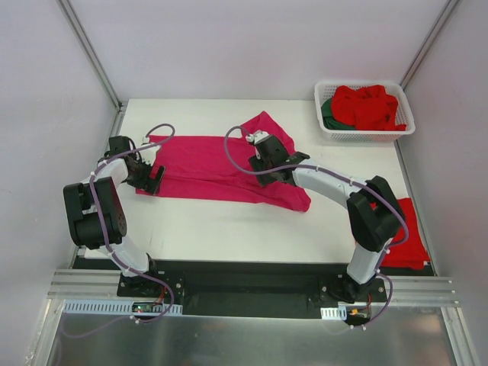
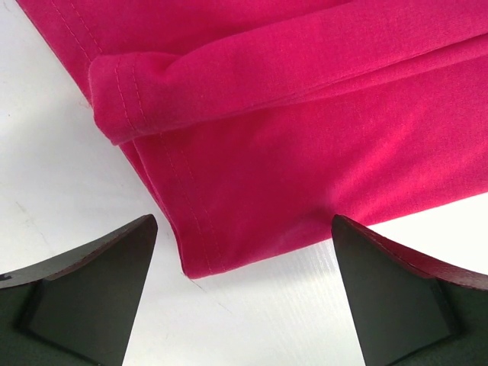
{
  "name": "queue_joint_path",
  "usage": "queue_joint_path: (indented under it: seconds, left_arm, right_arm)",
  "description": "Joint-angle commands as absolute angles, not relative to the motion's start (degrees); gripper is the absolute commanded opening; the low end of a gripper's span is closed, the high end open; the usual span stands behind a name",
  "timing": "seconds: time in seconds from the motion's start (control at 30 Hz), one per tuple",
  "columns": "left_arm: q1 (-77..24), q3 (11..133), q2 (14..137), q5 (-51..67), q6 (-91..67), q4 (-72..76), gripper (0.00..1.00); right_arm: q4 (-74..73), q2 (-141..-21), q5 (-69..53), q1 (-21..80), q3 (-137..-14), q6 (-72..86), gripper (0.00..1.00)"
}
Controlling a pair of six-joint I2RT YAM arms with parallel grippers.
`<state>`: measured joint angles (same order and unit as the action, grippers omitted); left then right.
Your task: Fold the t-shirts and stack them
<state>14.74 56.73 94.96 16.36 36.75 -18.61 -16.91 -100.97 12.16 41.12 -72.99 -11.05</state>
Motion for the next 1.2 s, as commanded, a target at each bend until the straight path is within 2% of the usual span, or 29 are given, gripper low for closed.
queue_joint_path:
  seconds: [0.0,0.03,0.23,0.83,0.87,0.97,1.0,1.07,1.17]
  left_arm:
    - [15.3,56.5,94.2,18.0,36.1,-18.1,0.99]
    - [15.3,56.4,94.2,17.8,36.1,-18.0,0.99]
    - [15.2,56.3,93.9,17.6,36.0,-18.0,0.99]
    - [15.3,56.2,93.6,17.4,35.7,-18.0,0.99]
    - [15.3,56.3,93.6,17.4,35.7,-17.9,0.99]
    - [15.3,55.9,93.5,17.5,35.7,-18.0,0.99]
    - [15.3,55.9,93.5,17.4,35.7,-18.0,0.99]
    - [15.2,55.9,93.6,17.5,35.8,-18.0,0.99]
    - [15.3,55.8,93.8,17.8,35.5,-18.0,0.99]
  right_arm:
    - [-16.2,-104.0,8.5,41.4,-75.3,-11.9,0.50]
    - [-16.2,-104.8,8.2,41.5,-75.5,-12.1,0.46]
    - [-16.5,-107.5,8.0,41.5,-76.2,-13.2,0.42]
    - [-15.7,-112.1,7.5,41.7,-78.7,-15.6,0.46]
    - [-15.9,-112.5,7.8,41.7,-79.1,-15.7,0.44]
    - [-15.9,-112.7,8.0,41.7,-79.1,-15.8,0.29]
    - [-16.1,-112.8,8.1,41.8,-79.2,-15.9,0.21]
    - [-16.2,-112.6,8.5,42.0,-79.2,-15.9,0.12]
    - [-16.3,-111.9,9.5,42.0,-79.2,-16.0,0.06]
